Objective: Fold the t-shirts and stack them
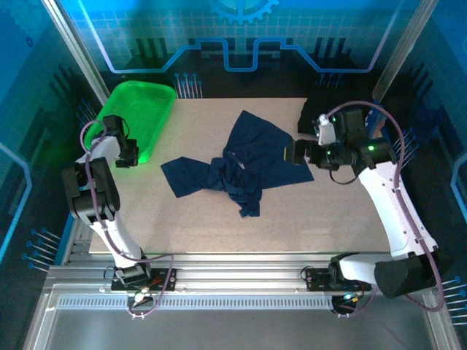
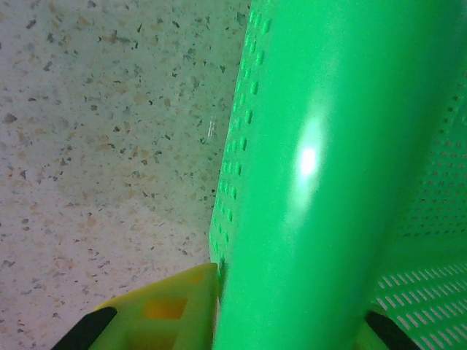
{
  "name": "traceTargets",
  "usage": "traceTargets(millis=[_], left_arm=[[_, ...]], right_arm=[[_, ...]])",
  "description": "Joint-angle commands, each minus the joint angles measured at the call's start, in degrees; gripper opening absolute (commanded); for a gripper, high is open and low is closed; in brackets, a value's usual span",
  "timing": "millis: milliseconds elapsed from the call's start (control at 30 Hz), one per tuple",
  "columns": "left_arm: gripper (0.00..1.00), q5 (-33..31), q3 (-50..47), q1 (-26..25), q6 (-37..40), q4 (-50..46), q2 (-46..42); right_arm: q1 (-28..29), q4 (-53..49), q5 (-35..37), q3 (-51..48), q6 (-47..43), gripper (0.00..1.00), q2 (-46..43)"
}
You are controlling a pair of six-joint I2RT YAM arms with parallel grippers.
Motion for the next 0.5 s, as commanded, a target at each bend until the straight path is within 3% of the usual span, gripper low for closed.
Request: traceTargets(millis=[0, 133, 167, 200, 233, 300, 467], left_arm=[[0.05, -1.95, -0.67, 0.93, -5.35, 2.85, 0.25], [0.12, -0.16, 1.64, 1.42, -3.94, 3.95, 2.77], [0.25, 0.56, 2.64, 1.21, -2.89, 4.58, 3.45], [0.49, 1.7, 3.21, 1.11, -2.03, 5.94, 3.83], [0.62, 2.53, 3.48, 1.0, -1.37, 6.71, 3.84], [0.99, 4.07, 4.01, 0.66, 0.55, 8.27, 2.66], [0.99, 6.78, 6.43, -1.48, 9.84, 3.85, -4.07]], right_arm=[[-2.08, -3.22, 0.1, -5.44, -0.7, 1.0, -1.22], [-3.12, -2.1, -0.16, -9.64, -0.32, 1.0, -1.07], [-3.04, -1.63, 0.3, -10.84, -0.02, 1.0, -0.34], [-3.11, -0.75, 1.24, -12.15, 0.36, 1.0, 0.47], [-3.25, 0.11, 2.0, -13.22, 0.76, 1.0, 1.33], [-3.93, 3.76, 2.26, -15.69, 1.76, 1.0, 3.5], [-5.49, 10.73, 0.85, -16.04, 3.41, 1.0, 11.36]])
